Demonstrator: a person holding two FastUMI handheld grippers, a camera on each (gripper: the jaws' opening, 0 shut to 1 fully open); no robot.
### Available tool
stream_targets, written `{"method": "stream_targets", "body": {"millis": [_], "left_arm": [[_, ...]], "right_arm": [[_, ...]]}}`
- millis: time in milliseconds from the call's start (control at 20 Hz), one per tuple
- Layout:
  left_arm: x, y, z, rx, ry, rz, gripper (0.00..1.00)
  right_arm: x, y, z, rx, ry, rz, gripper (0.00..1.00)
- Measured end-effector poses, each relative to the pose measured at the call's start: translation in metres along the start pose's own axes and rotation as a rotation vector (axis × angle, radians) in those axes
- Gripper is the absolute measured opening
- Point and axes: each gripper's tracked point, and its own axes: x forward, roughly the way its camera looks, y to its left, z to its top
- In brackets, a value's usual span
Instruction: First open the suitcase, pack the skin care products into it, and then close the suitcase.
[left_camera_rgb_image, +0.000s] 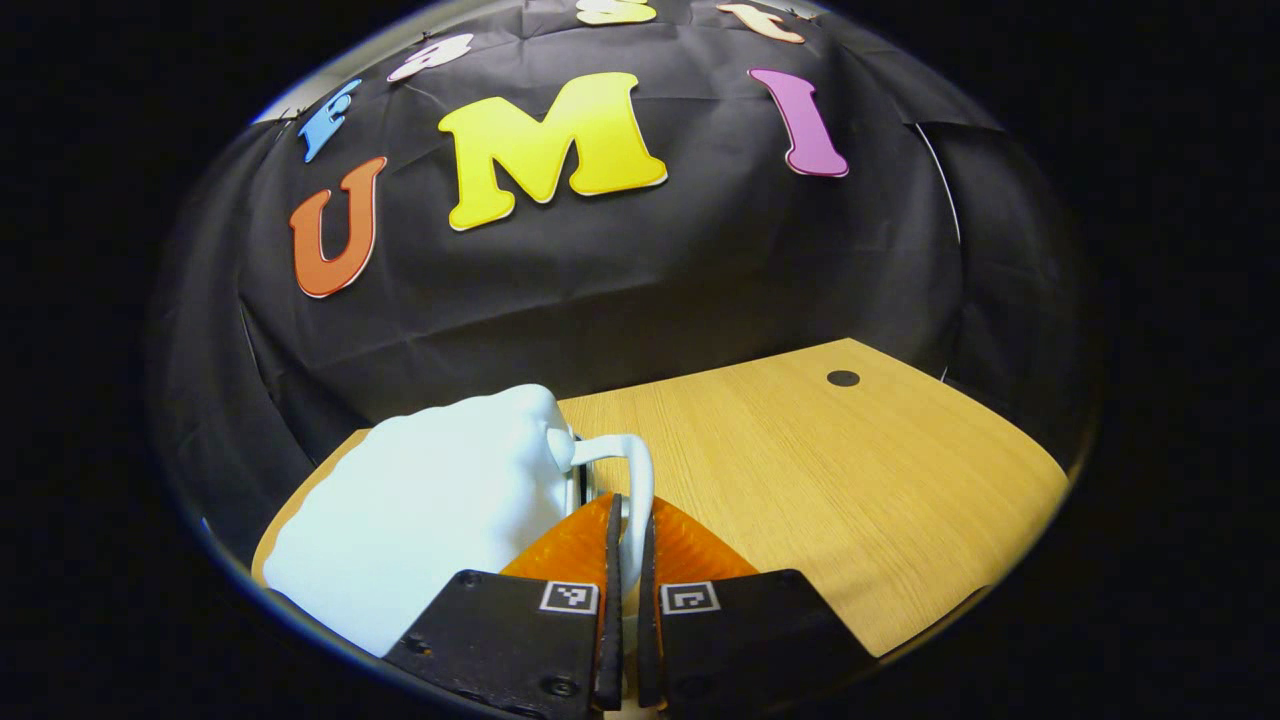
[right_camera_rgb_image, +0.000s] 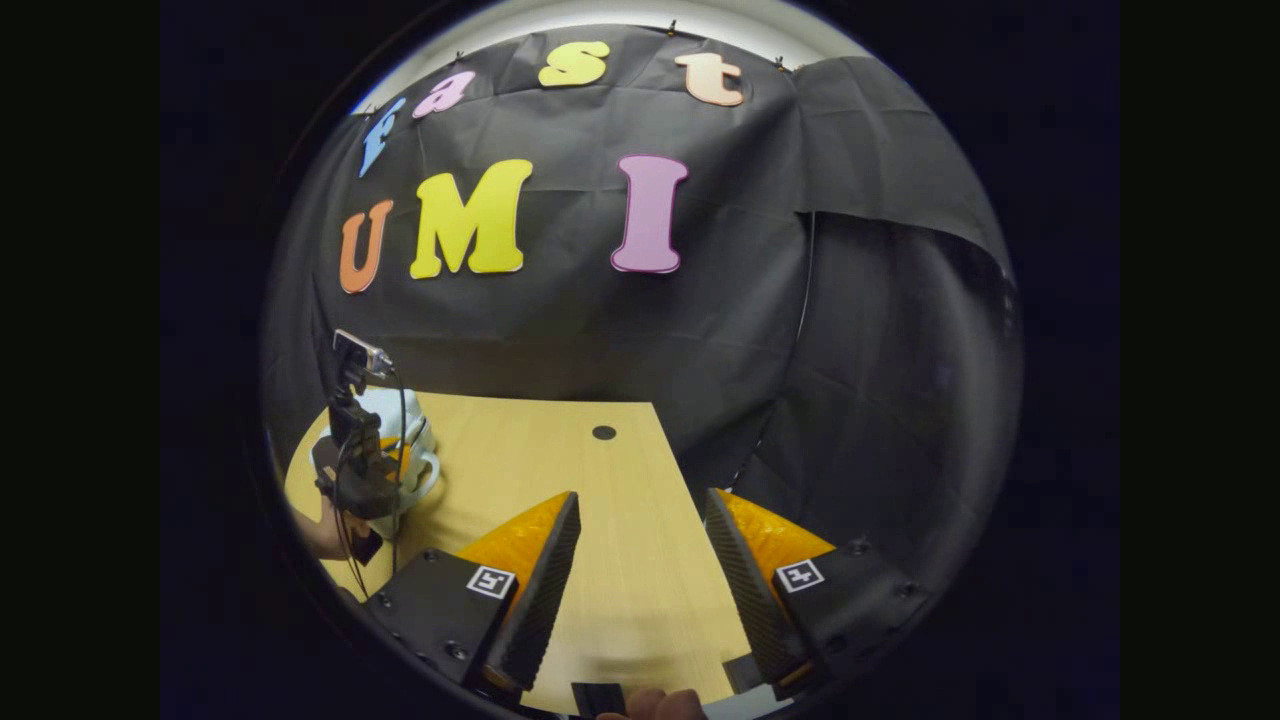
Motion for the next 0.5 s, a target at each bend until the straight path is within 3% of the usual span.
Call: {"method": "stream_targets", "body": {"millis": [400,500], "left_arm": [[-0.001,-0.010,-0.010,-0.006,0.033,0.003,0.19],[-0.008,-0.019,-0.003,-0.053,0.023,-0.041,0.46]], "right_arm": [[0.009,0.009,0.005,-0.016,-0.004,0.062,0.76],[0.013,0.015,0.007,-0.016,-0.009,0.085,0.76]]}}
